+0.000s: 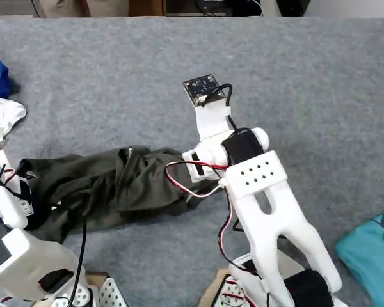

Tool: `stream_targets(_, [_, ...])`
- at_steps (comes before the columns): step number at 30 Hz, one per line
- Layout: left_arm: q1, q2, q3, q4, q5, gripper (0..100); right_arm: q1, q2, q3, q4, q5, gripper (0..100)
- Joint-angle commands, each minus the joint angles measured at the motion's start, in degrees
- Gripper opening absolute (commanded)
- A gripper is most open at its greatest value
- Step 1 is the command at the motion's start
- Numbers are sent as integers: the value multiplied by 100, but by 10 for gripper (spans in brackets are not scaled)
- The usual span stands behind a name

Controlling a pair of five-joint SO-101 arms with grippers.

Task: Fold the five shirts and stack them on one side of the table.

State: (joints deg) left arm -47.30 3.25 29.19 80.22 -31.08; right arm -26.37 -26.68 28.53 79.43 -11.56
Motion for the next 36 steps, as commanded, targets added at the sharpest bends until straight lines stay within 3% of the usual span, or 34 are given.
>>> stream_targets(1, [-132,-84,-255,-9,18,19,-268,4,-4,-53,-9,7])
stream_targets(9, [-765,-48,-1090,633,-26,19,-1182,31,-4,-264,9,9])
stream_targets(20, [-791,-22,-835,703,-35,21,-3160,330,4,-264,273,9])
stream_targets(33, [-791,-22,-826,712,-26,20,-4242,1947,-40,-1468,1020,10])
stream_targets(36, [-791,-22,-826,712,-26,20,-4251,1947,-40,-1556,1222,75])
